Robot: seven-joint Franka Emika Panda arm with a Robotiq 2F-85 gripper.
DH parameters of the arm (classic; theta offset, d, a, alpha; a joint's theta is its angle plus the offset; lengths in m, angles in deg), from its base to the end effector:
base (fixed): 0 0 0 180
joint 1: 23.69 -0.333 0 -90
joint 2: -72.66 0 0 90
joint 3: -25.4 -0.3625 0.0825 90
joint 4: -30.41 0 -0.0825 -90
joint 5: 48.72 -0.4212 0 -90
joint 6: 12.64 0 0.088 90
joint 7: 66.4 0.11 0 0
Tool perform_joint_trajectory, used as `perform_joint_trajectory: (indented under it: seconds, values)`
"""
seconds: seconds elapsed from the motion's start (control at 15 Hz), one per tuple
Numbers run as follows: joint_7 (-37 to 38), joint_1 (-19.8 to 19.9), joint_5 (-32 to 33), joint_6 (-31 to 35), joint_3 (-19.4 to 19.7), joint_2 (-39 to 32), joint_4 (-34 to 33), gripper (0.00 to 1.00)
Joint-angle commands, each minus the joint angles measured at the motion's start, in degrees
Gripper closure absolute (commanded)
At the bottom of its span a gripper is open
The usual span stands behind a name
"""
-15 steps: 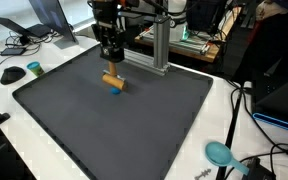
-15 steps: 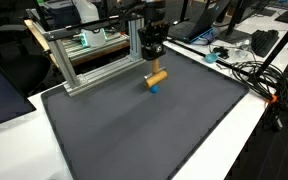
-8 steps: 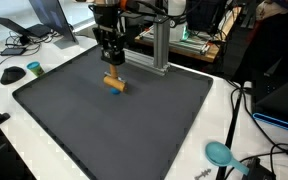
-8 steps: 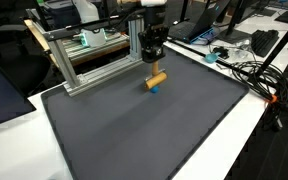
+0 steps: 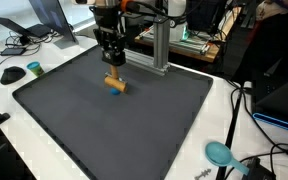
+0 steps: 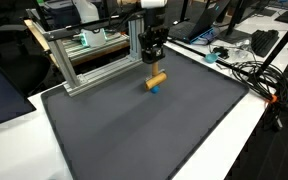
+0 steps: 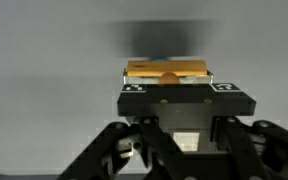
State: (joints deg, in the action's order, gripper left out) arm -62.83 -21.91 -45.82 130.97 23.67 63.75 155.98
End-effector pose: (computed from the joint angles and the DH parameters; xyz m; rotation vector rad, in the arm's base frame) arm 0.6003 -0.0005 0.3475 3.1077 -0.0397 0.2496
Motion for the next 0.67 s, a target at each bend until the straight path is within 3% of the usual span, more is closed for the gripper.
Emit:
perform_joint_trajectory:
  seconds: [0.0,0.6]
  values:
    - [-0.78,-0.66,-1.29,0.81,0.61,-1.27,-1.5,0.78]
    - [-1.57,-0.46,-1.7,-0.1,0.55,-3.47,-3.34,0.78]
